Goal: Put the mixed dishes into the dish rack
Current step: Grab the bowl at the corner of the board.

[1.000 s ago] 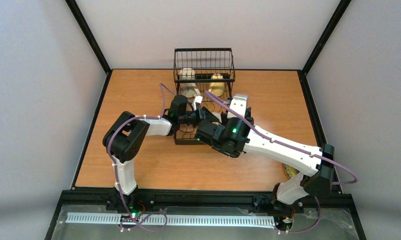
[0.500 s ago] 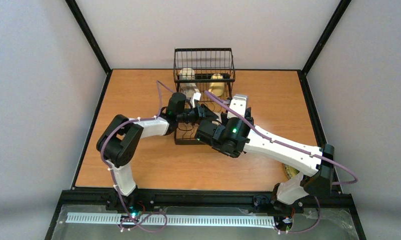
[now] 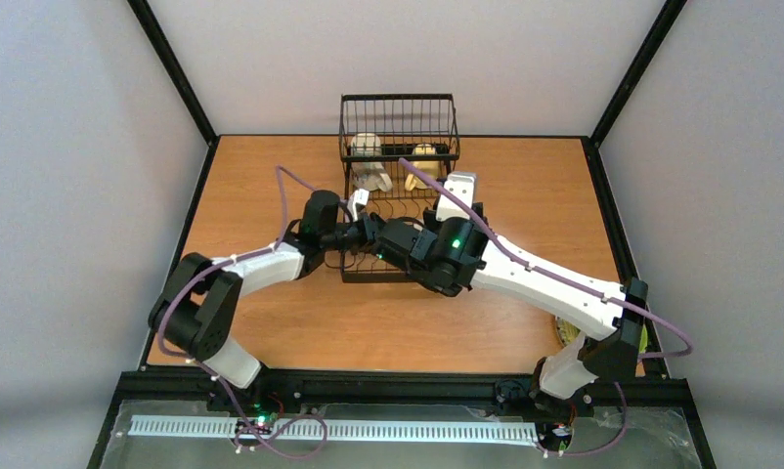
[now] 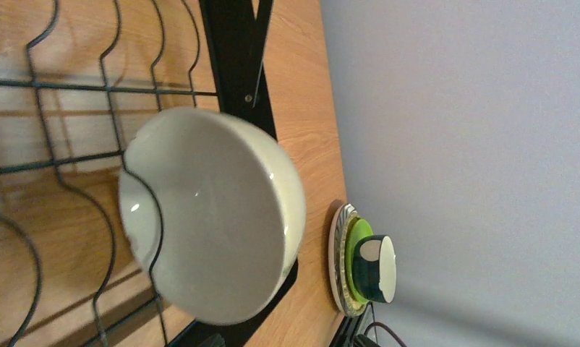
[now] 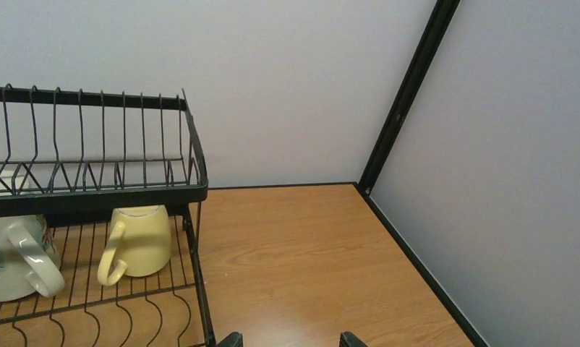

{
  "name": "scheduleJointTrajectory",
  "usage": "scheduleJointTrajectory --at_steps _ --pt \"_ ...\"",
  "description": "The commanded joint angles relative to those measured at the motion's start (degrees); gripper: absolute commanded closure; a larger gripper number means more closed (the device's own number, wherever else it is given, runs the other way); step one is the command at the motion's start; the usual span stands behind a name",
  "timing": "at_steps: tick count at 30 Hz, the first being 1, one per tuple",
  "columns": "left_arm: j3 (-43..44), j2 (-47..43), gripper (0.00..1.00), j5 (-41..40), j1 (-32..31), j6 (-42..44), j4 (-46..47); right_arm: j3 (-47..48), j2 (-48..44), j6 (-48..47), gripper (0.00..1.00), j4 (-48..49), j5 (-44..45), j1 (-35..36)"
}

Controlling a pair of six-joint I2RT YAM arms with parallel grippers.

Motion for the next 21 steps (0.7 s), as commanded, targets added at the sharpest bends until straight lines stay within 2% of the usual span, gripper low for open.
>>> scheduleJointTrajectory --at_steps 1,10,15,21 --pt "-3.8 -6.2 0.0 -2.0 1.0 3.6 -5.4 2.6 1.2 -3.7 0.23 2.9 -3.2 -1.4" --pt "-9.7 -21.6 0.0 -3.4 1.0 4.8 -13.6 0.4 -2.5 1.0 0.18 -0.6 -16.5 -11.3" --pt "-8.2 -28.0 0.0 -3.0 0.9 7.6 -22.2 -5.4 -6.6 2.9 0.17 -1.0 -27.1 -20.3" --pt "-4.0 -31.4 0.0 -2.2 0.2 11.5 -30.6 -14.6 -11.4 5.0 0.16 -1.0 -37.0 -29.6"
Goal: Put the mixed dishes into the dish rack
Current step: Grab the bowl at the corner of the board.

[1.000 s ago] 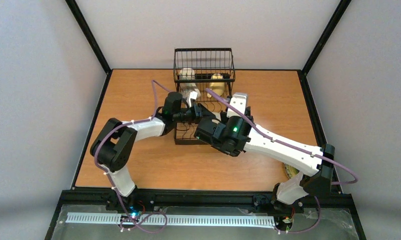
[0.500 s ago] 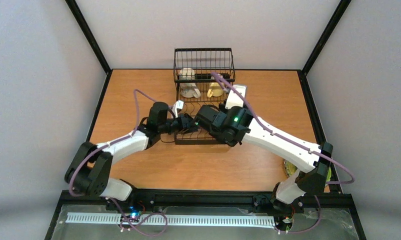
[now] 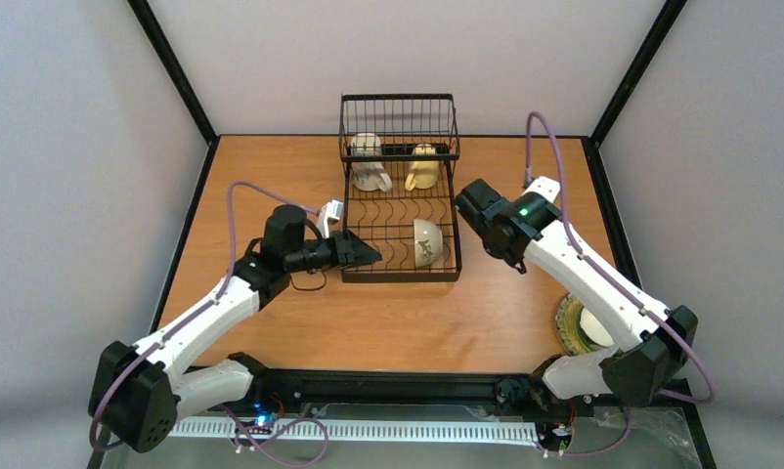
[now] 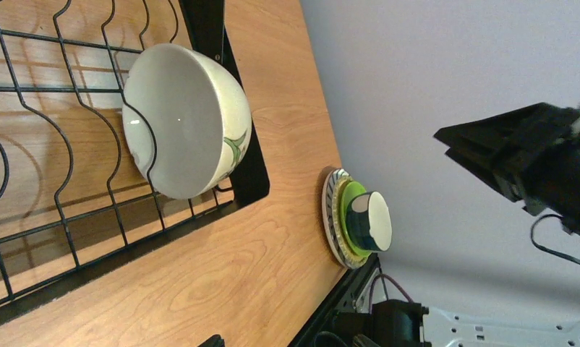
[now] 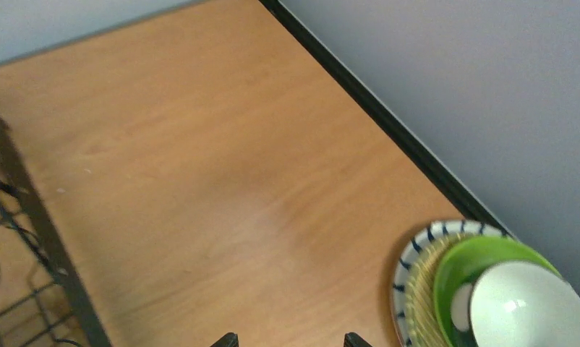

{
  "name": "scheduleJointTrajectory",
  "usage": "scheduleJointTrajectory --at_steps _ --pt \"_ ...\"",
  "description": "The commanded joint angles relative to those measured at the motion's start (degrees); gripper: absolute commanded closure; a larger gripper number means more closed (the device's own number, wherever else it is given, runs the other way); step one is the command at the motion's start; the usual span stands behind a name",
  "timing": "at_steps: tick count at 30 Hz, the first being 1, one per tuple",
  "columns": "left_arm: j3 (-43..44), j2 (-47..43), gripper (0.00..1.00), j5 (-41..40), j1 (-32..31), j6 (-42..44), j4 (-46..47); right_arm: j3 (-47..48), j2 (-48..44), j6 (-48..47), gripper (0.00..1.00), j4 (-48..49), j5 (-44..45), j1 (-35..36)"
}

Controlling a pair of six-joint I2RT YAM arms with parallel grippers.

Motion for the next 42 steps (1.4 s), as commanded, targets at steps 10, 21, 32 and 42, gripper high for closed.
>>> scheduleJointTrajectory --at_steps 10,21,32,42 --pt "6.8 -4.4 0.0 3.2 -1.5 7.2 -13.5 -18.7 -9.1 3.8 0.16 2.5 -18.0 -17.7" --pt "4.5 -6.6 0.0 5.1 -1.7 6.4 -11.5 -25.3 -14.0 -7.9 0.16 9.4 -20.0 -36.3" --pt "4.3 -6.1 0.0 6.3 -1.7 5.3 -9.3 -28.7 -13.6 -15.9 0.15 16.0 -23.1 -47.3" --pt "5.6 -5.4 0.0 6.6 -1.7 6.3 -10.9 -31.1 -7.8 -17.9 0.14 21.4 -27.6 -52.3"
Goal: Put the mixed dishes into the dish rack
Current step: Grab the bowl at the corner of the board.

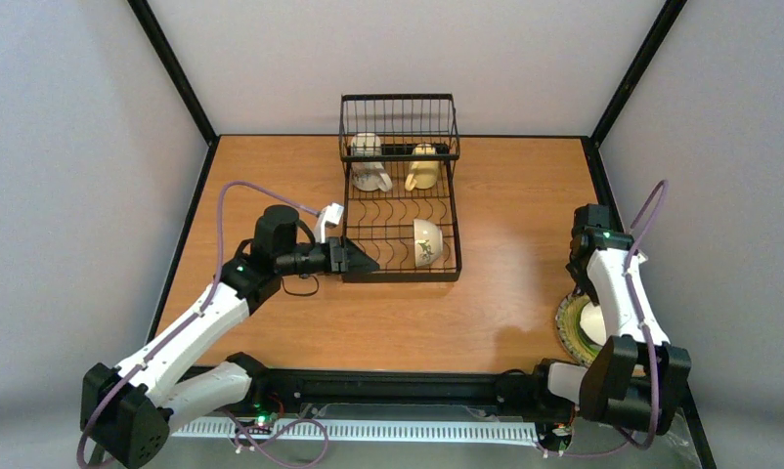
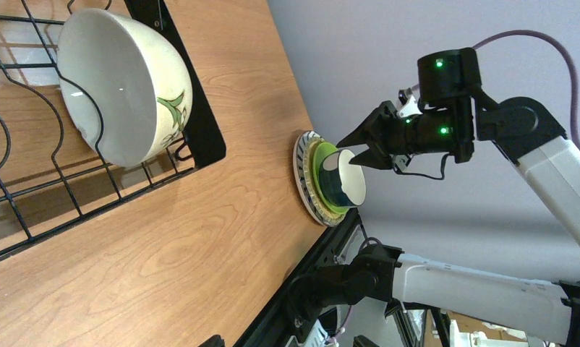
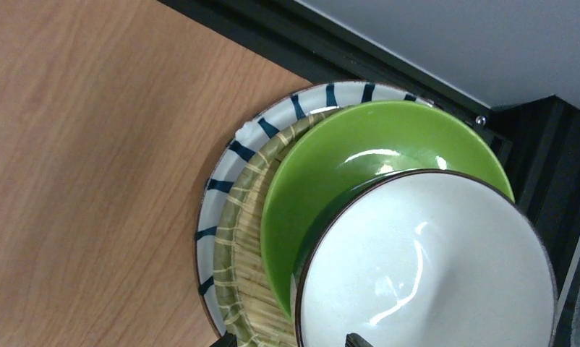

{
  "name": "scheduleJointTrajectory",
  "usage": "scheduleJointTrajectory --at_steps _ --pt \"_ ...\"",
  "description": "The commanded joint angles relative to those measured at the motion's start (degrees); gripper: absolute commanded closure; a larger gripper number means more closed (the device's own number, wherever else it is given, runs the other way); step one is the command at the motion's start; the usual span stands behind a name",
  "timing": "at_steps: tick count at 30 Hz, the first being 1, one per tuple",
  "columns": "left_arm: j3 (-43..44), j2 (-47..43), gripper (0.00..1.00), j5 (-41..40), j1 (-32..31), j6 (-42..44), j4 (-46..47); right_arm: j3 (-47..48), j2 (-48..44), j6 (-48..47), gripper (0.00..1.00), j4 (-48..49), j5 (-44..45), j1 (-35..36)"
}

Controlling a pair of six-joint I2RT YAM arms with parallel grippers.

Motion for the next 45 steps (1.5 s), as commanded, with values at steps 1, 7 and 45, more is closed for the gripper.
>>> scheduleJointTrajectory --at_steps 1,7,45 --pt "1.9 0.6 0.0 0.8 -0.4 0.8 -0.8 -1.7 2.8 -0.9 0.14 3.1 -2.5 -1.5" --pt "2.0 0.8 0.0 0.7 -0.4 1.0 -1.2 -3.5 5.6 -0.3 0.16 5.9 -3.9 -3.2" --pt "4.8 1.6 0.0 0.1 -0.4 1.4 -5.1 2.2 -3.7 -3.5 0.98 4.8 -5.3 -5.0"
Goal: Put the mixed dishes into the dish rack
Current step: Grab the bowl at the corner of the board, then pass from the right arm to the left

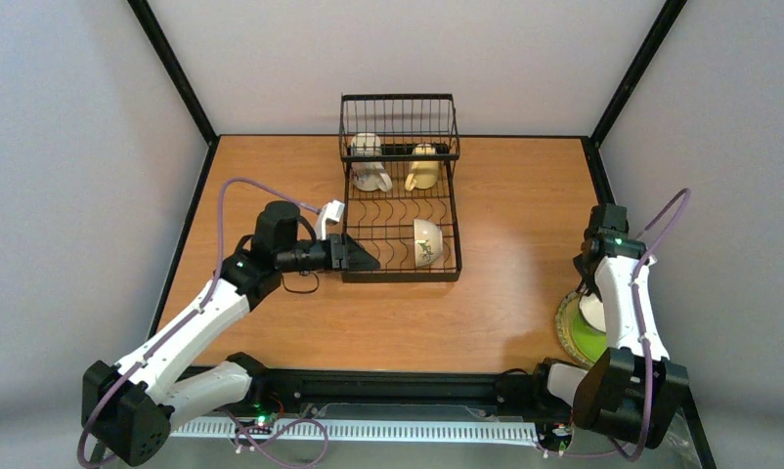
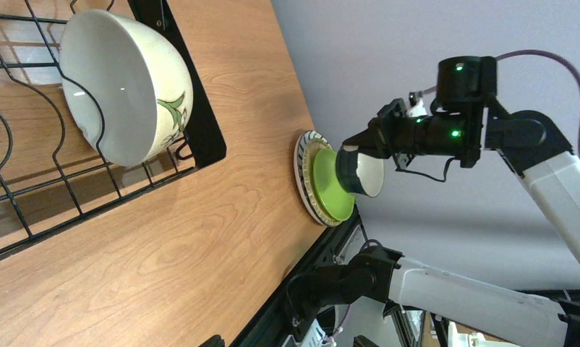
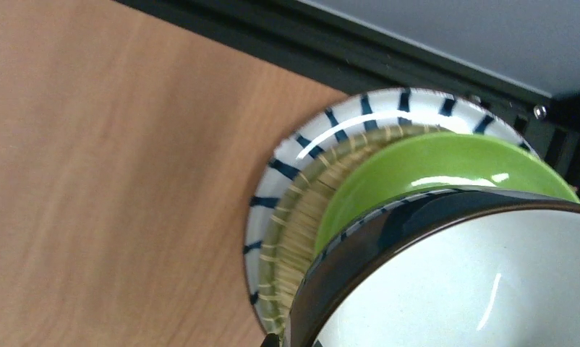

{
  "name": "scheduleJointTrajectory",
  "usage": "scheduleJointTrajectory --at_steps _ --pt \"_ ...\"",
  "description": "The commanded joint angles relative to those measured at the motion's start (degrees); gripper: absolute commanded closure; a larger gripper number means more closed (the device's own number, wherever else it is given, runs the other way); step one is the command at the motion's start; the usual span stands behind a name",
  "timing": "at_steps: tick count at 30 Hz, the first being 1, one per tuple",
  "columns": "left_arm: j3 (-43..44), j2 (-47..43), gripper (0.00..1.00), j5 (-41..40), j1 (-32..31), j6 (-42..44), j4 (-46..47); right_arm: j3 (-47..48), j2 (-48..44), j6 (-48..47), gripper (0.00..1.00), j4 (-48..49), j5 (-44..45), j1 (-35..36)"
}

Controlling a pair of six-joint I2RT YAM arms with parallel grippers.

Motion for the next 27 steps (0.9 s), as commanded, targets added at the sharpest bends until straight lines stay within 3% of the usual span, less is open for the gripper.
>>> scheduleJointTrajectory --at_steps 1,9,18,27 --pt "3.0 0.6 0.0 0.2 -0.4 1.4 -3.2 5.8 -1.7 -4.8 0.98 -0.9 1.6 0.8" --pt "6.6 2.7 0.0 -0.5 -0.4 3.1 -7.5 20.8 5.3 -12.1 0.98 -3.8 5.8 15.5" --pt "10.3 4.2 0.0 -4.6 -0.4 4.9 -13.4 38.4 17.4 -19.2 0.98 -8.9 6.7 41.0" --pt "13.3 6.2 0.0 -8.6 -0.4 6.5 -18.1 48.6 22.5 -25.1 0.98 -15.0 6.7 62.5"
